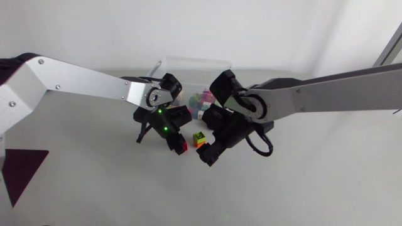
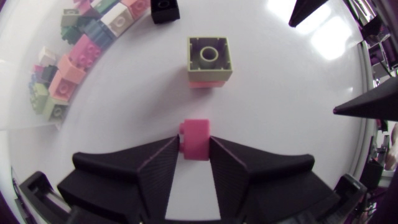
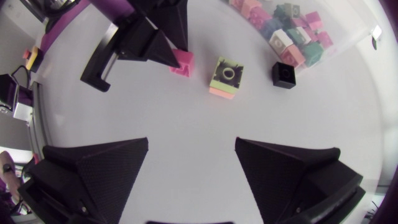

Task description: Place the duplo bricks in the container

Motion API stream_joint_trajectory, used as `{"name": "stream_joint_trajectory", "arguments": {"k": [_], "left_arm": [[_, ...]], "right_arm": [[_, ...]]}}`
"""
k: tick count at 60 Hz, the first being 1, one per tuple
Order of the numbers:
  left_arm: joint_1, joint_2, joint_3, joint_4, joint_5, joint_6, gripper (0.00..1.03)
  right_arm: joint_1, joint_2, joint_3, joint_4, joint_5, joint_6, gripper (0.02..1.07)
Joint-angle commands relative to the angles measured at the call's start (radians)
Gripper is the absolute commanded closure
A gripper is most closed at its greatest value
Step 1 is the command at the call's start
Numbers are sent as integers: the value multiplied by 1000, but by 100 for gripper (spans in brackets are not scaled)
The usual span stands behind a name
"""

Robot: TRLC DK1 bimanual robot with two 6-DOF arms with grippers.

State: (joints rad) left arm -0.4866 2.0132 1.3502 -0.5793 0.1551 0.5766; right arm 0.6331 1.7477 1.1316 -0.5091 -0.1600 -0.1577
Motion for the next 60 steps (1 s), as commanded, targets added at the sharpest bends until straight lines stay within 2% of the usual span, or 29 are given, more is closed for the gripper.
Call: {"name": "stream_joint_trajectory", "arguments": {"k": [1, 26, 34, 37, 44, 60], "left_arm": [[-3, 30, 43, -25, -5, -3, 68], [-23, 96, 59, -56, -19, 2, 69], [-26, 105, 59, -82, -19, 2, 71], [-27, 102, 61, -88, -17, 2, 75], [-29, 94, 61, -103, -15, 3, 76], [-17, -123, -42, -97, 4, 16, 76]], "right_arm": [[13, 24, 14, -16, 0, 3, 6], [14, 13, -4, -17, 0, 10, 6], [16, 12, -9, -14, 0, 10, 6], [17, 12, -9, -14, 0, 12, 6], [17, 15, -7, -9, 0, 15, 6], [20, 47, 54, -17, 2, 53, 6]]}}
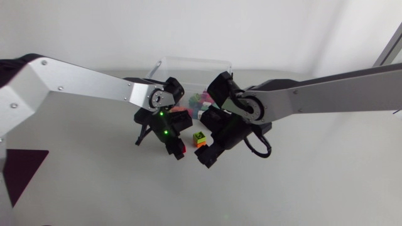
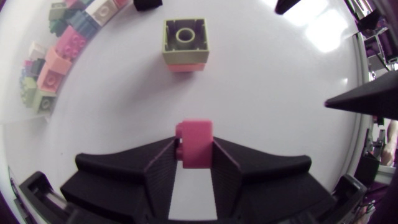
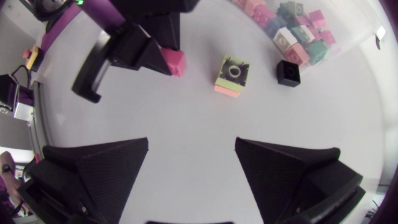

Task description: Place the duplo bricks in the container

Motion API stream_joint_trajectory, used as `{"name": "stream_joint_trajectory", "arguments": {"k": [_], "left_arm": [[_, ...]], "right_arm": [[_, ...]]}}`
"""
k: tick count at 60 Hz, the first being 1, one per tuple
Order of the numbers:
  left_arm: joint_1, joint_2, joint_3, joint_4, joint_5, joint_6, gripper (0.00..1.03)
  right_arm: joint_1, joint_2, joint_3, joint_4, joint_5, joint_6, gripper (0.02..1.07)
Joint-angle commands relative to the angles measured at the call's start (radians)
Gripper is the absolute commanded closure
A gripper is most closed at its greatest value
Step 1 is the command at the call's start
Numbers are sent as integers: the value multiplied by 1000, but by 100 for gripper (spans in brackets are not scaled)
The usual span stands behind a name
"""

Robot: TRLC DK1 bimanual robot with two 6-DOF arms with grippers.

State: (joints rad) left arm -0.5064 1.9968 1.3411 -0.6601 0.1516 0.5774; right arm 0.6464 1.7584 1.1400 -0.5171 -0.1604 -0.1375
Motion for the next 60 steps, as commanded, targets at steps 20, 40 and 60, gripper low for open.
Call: {"name": "stream_joint_trajectory", "arguments": {"k": [20, 40, 60], "left_arm": [[91, -349, -92, 11, 82, -1, 76], [166, -451, -129, 226, 114, -113, 75], [256, -458, -120, 441, 151, -248, 75]], "right_arm": [[-10, 187, 257, -139, 33, 81, 6], [-40, 323, 374, -170, 65, 105, 7], [-45, 463, 550, -296, 67, 105, 13]]}}
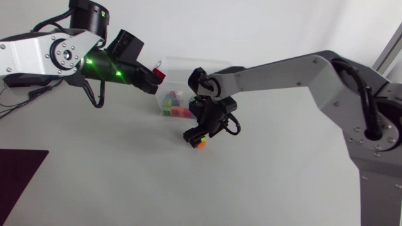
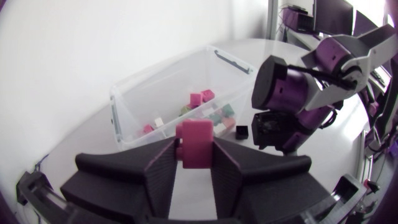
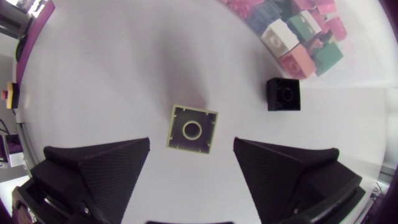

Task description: Place the duplo bricks in the container

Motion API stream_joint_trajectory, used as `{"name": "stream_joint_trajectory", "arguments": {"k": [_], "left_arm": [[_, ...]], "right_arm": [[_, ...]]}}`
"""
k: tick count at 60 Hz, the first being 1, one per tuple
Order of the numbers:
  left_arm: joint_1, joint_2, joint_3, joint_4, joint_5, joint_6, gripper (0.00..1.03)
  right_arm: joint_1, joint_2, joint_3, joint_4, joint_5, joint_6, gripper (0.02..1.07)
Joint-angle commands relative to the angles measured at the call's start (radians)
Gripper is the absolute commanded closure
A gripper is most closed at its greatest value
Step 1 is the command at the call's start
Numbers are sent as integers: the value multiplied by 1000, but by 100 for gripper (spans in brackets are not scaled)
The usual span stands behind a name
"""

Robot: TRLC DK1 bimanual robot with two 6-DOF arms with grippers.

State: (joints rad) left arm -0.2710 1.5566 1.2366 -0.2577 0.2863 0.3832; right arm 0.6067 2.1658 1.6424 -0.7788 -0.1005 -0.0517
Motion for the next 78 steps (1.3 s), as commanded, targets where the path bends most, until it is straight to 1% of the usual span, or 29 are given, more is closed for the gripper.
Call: {"name": "stream_joint_trajectory", "arguments": {"k": [1, 6, 11, 19, 22, 24, 33, 38, 49, 74, 77, 78], "left_arm": [[24, -15, -12, 48, 22, -58, 75], [33, 8, 11, 78, 25, -84, 74], [35, 43, 37, 103, 27, -102, 74], [38, 92, 67, 135, 27, -116, 74], [38, 106, 77, 152, 25, -124, 74], [36, 117, 84, 152, 25, -125, 74], [36, 171, 118, 170, 25, -136, 74], [39, 209, 150, 175, 25, -147, 74], [41, 266, 205, 184, 25, -167, 74], [19, 415, 351, 189, 10, -233, 72], [18, 436, 370, 190, -4, -241, 69], [18, 444, 376, 190, -6, -242, 66]], "right_arm": [[-5, 62, 57, -40, 7, 19, 13], [-7, 100, 106, -71, 8, 19, 14], [-7, 131, 146, -94, 8, 19, 22], [-1, 169, 200, -123, 22, 19, 29], [-1, 181, 218, -135, 25, 19, 34], [-1, 189, 229, -143, 25, 19, 35], [1, 212, 264, -166, 35, 19, 58], [7, 213, 267, -171, 42, 19, 75], [7, 180, 238, -181, 42, 18, 75], [-56, -101, 68, -135, 13, 19, 75], [-68, -144, 56, -132, 1, 19, 75], [-71, -158, 54, -129, -2, 19, 75]]}}
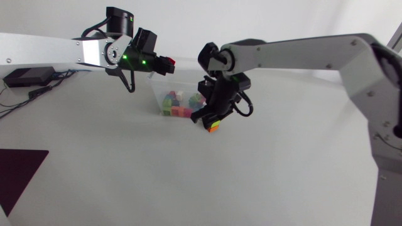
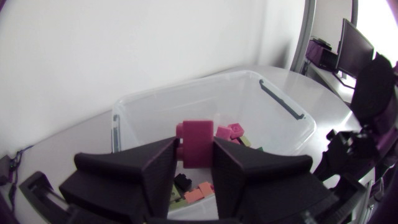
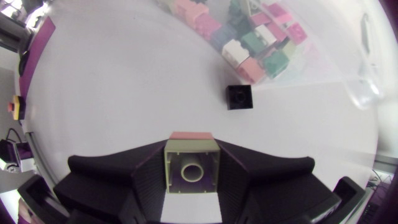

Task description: Place the duplo bricks in the container

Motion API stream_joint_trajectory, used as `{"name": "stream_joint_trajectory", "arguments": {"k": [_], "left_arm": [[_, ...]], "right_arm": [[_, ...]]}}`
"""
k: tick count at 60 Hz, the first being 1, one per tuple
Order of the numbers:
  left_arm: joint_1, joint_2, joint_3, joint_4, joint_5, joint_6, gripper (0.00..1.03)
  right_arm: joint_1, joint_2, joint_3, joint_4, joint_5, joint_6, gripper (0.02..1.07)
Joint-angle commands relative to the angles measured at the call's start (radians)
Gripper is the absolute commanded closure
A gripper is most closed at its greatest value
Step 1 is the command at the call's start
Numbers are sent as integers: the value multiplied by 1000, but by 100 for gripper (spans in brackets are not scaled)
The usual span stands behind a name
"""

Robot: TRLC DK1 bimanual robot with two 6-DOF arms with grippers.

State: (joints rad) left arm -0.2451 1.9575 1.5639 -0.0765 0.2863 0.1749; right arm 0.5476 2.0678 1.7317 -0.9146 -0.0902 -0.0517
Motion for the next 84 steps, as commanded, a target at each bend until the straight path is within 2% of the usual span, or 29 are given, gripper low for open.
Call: {"name": "stream_joint_trajectory", "arguments": {"k": [1, 7, 11, 15, 21, 29, 38, 53, 58, 67, 84], "left_arm": [[-8, 47, 53, 9, -7, -35, 63], [-6, 70, 74, 4, -12, -52, 27], [-6, 66, 61, 4, -12, -46, 13], [-5, 40, 28, 9, -12, -41, 6], [-5, -2, -13, 1, -12, -32, 5], [-10, -101, -85, -91, -12, 20, 5], [-5, -197, -169, -108, -12, 48, 5], [36, -344, -329, -88, -15, 67, 5], [43, -378, -393, -71, -70, 72, 5], [58, -444, -482, -46, -116, 123, 5], [89, -578, -627, 4, -116, 155, 5]], "right_arm": [[-17, -67, -35, 8, -14, 19, 75], [-35, -129, -29, 23, -22, 19, 75], [-46, -160, -20, 34, -26, 19, 75], [-55, -178, -9, 56, -39, 19, 75], [-63, -190, -1, 100, -40, 24, 75], [-67, -189, 15, 177, -42, 30, 75], [-77, -184, 34, 229, -49, 30, 75], [-81, -169, 62, 292, -52, 30, 75], [-86, -156, 55, 349, -26, 26, 75], [-98, -101, 89, 408, -17, 15, 75], [-100, 3, 163, 468, -17, 15, 74]]}}
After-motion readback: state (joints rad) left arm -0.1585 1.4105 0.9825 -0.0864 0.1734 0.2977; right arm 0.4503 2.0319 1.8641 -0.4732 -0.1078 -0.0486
